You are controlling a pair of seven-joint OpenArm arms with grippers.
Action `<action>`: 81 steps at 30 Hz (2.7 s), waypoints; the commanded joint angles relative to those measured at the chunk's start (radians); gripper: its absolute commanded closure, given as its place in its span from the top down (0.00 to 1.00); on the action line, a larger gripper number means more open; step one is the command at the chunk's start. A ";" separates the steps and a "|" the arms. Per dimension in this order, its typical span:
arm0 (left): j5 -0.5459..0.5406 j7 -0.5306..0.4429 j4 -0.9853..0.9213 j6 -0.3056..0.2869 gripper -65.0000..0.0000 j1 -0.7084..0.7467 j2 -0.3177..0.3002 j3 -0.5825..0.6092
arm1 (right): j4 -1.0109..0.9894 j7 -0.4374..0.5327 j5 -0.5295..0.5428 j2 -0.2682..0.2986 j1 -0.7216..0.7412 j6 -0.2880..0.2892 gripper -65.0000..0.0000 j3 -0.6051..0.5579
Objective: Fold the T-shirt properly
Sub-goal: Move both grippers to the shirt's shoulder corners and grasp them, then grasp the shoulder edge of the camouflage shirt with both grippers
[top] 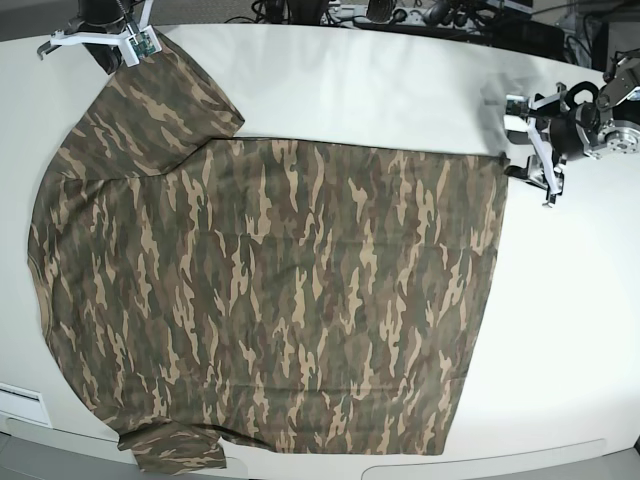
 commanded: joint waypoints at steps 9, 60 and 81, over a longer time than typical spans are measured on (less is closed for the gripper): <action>0.111 -0.043 -0.117 0.022 0.59 0.016 0.123 0.004 | 0.014 0.025 -0.013 0.006 -0.013 -0.011 0.00 0.003; -0.002 0.209 -0.158 0.241 0.00 -0.017 0.249 0.004 | -0.031 0.120 0.135 0.009 0.224 0.112 0.00 0.157; -0.027 0.209 -0.158 0.238 0.00 -0.017 0.249 0.004 | -0.415 0.138 0.312 0.073 0.431 0.255 0.58 0.200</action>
